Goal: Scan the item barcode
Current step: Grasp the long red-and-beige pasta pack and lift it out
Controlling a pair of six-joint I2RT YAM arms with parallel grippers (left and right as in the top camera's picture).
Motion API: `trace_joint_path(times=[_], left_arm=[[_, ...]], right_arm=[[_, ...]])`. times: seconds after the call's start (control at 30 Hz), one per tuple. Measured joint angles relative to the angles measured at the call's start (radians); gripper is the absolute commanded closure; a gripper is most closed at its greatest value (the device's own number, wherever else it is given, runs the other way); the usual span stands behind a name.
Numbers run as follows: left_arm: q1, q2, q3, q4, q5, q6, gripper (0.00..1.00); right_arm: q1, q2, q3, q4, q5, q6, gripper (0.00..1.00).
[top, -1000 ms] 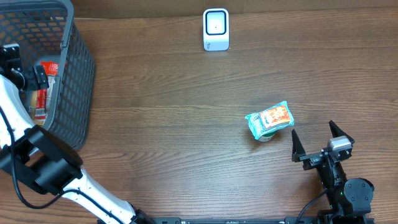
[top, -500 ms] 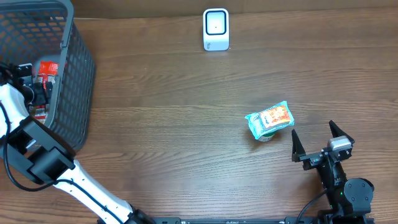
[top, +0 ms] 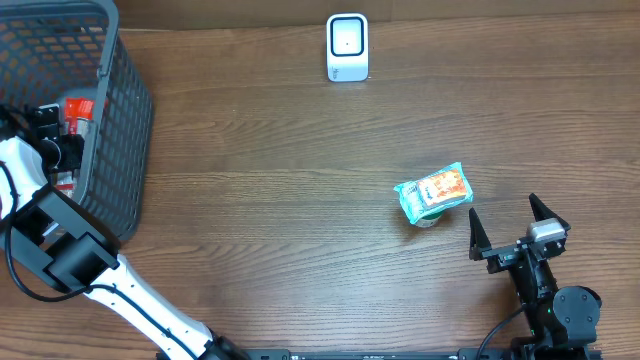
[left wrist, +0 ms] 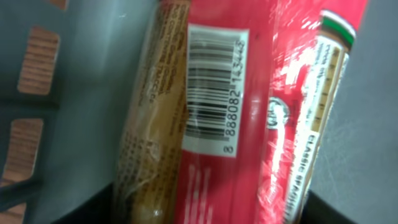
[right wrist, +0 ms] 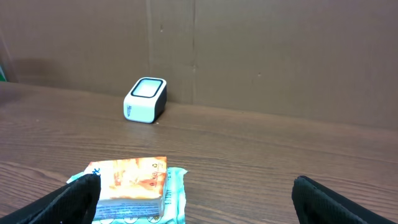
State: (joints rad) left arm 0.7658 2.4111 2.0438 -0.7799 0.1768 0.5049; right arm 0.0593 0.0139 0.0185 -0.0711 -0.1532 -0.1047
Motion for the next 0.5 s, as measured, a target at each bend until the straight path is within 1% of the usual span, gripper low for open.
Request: trace_joint_path(times=[0.03,0.13,0.3,0.5], left_arm=[[0.0,0.0,0.003,-0.001,0.001,0.003,0.74],[0.001,-0.003,0.012,-0.003,0.003,0.01,0.8],[0.0,-0.013,0.012,-0.01,0.01,0.006,0.96],[-0.007,-0.058,-0.018,-0.038,0.027,-0.042,0.96]], right_arm=[[0.0,0.0,0.0,0.0,0.0,0.0,0.0],[0.0,0.0,0.0,0.0,0.0,0.0,0.0],[0.0,0.0,0.0,0.0,0.0,0.0,0.0],[0.0,0.0,0.0,0.0,0.0,0.0,0.0]])
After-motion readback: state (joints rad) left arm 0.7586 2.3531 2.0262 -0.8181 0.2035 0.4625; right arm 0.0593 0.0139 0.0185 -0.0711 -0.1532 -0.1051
